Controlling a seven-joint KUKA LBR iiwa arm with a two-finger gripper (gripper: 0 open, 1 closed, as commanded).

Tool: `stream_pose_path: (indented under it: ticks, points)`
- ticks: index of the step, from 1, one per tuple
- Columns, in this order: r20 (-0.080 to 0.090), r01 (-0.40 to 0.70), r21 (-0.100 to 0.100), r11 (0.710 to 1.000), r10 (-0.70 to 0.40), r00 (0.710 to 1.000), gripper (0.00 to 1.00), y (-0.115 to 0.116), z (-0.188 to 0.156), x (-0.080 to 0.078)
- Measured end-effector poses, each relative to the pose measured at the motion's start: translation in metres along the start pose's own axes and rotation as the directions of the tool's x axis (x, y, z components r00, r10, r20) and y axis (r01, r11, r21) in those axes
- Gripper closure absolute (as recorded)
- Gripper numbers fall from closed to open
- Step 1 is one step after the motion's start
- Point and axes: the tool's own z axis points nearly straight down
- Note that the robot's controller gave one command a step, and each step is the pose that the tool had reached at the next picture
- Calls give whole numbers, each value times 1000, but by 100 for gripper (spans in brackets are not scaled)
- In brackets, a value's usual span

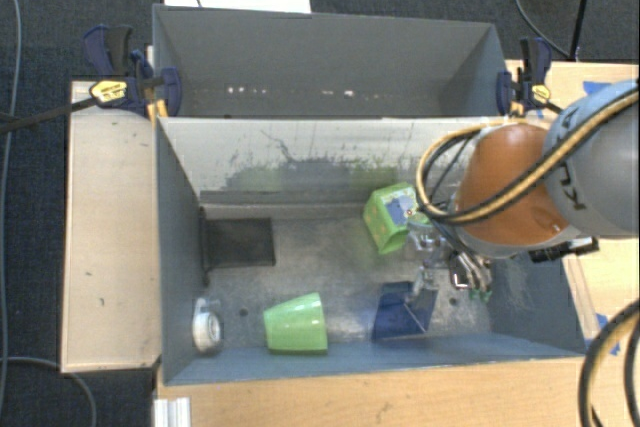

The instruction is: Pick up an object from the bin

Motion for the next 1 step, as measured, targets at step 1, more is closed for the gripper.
stream_pose_path:
  ticks: [1]
  points:
    - [0, 1, 0, 1000, -1, 1000, 100, 0, 0, 0]
